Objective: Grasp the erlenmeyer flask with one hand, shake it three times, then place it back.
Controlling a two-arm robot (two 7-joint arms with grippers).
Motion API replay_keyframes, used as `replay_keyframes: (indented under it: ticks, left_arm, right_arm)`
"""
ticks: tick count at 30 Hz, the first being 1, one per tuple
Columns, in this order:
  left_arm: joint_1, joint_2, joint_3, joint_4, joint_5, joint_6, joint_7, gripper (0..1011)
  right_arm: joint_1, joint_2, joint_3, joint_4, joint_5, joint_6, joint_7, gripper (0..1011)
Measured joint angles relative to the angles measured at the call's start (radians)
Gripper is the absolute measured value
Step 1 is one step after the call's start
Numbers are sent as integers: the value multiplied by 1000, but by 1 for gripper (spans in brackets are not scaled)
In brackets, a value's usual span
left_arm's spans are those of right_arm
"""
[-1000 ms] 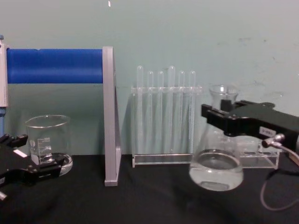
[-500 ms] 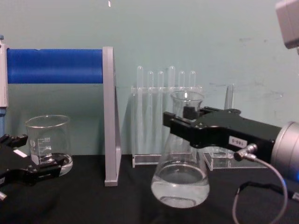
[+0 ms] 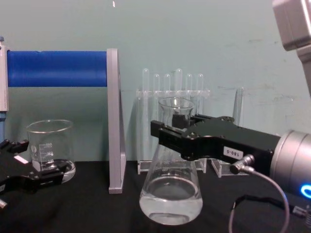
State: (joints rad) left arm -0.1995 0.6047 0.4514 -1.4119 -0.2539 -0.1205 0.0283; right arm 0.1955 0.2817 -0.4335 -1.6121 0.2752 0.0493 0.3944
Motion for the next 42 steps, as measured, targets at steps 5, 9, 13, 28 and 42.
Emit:
replay_keyframes:
  ticks: [5, 9, 13, 28, 42]
  left_arm:
    - [0, 0, 0, 0, 0, 0, 0, 1001]
    - [0, 0, 0, 0, 0, 0, 0, 1001]
    - [0, 0, 0, 0, 0, 0, 0, 1001]
    - [0, 0, 0, 0, 0, 0, 0, 1001]
    - [0, 0, 0, 0, 0, 0, 0, 1001]
  right_arm:
    - [5, 2, -6, 4, 4, 0, -5, 457]
    - [7, 3, -9, 10, 4, 0, -9, 457]
    - [8, 4, -11, 13, 6, 0, -12, 457]
    - [11, 3, -5, 32, 3, -5, -29, 457]
    - [9, -8, -10, 72, -20, -24, -36, 457]
